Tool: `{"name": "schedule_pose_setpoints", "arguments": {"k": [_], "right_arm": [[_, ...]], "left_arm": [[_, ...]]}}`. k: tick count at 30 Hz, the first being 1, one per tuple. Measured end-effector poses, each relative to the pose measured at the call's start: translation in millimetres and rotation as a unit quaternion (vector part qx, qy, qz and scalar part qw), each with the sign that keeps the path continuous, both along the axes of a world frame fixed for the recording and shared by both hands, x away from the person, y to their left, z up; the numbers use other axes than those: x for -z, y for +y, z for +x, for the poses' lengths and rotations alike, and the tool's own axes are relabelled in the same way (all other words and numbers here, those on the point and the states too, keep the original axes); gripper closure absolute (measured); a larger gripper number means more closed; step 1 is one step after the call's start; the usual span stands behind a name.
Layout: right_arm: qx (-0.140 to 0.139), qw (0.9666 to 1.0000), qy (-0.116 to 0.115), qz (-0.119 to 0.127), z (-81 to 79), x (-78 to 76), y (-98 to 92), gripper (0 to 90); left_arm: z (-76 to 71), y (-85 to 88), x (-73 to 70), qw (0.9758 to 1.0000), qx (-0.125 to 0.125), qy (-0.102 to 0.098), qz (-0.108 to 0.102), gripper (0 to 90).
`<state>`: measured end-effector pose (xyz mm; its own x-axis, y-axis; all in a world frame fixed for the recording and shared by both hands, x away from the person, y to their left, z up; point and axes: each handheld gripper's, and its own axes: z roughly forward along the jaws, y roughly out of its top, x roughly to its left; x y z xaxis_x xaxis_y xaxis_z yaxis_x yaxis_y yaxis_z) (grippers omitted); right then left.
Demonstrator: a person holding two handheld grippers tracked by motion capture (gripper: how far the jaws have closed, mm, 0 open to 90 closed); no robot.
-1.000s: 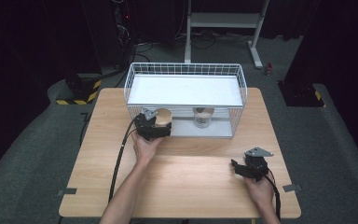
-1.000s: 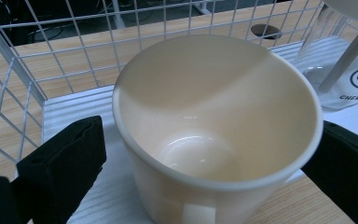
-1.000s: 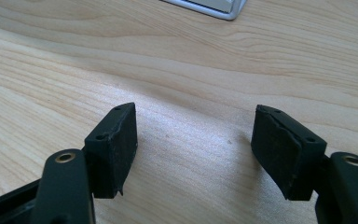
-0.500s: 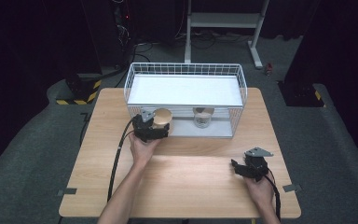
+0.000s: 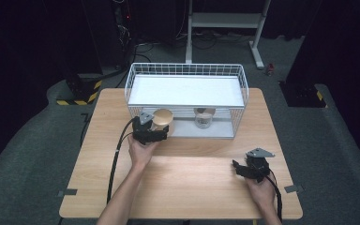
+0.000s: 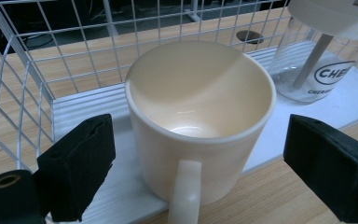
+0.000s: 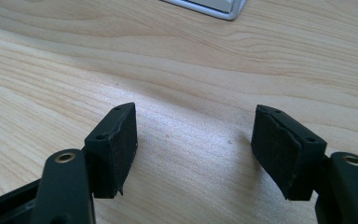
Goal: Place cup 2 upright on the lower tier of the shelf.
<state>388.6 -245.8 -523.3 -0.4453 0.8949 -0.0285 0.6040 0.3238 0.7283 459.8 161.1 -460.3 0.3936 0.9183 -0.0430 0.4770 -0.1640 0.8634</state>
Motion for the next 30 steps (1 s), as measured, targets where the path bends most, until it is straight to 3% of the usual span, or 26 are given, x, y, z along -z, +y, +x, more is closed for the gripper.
{"name": "schedule_pose_setpoints", "arguments": {"k": [14,23,30], "right_arm": [[0.001,1.0000,0.002,0.001,0.0,0.0,-0.1,31.4],[0.000,1.0000,0.000,0.000,0.0,0.0,0.0,31.4],[0.000,1.0000,0.000,0.000,0.0,0.0,0.1,31.5]], "left_arm": [[-14.7,11.7,-5.0,1.0000,0.002,-0.003,-0.004,16.0],[-33.7,15.3,-3.6,1.0000,0.004,-0.003,-0.006,27.4],[-48.0,12.9,-2.6,0.9999,0.013,-0.005,0.008,34.2]]}}
